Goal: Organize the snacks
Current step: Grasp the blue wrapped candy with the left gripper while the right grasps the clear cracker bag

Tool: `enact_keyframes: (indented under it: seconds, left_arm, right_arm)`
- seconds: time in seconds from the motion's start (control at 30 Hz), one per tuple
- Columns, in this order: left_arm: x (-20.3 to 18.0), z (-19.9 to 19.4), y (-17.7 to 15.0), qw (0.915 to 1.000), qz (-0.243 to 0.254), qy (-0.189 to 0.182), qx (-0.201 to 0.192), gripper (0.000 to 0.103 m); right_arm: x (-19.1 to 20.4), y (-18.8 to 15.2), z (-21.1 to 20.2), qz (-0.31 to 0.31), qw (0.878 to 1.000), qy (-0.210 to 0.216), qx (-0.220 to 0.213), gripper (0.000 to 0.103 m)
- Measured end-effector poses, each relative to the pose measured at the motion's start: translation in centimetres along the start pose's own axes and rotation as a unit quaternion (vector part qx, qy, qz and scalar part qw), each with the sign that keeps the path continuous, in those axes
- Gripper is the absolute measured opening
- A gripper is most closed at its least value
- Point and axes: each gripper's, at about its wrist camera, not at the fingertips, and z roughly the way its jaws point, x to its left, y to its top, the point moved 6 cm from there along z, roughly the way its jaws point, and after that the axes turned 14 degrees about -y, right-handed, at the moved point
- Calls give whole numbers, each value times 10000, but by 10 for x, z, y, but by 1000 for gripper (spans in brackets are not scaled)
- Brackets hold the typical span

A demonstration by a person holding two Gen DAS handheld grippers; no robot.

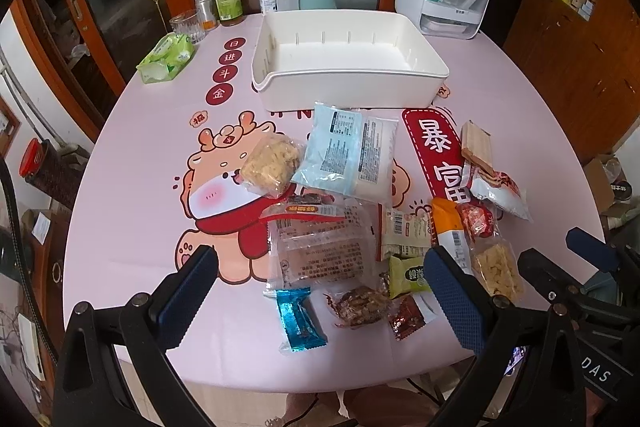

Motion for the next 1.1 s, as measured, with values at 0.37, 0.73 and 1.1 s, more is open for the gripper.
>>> enact_keyframes:
  seconds: [0.37,0.73,1.1]
  left_arm:
    - [0,13,-11,9992,-342,43,207,102]
    - [59,23,-33,9912,-1209,430,334,102]
    - [99,69,-87,9743,-1965,470,992,102]
  right_arm:
    - [-24,-10,24,178,9990,118,385,74]
    - [-62,-20,60,273,9975,-198,623,74]
    - [-77,-52,105,-7,9927,-309,1163,74]
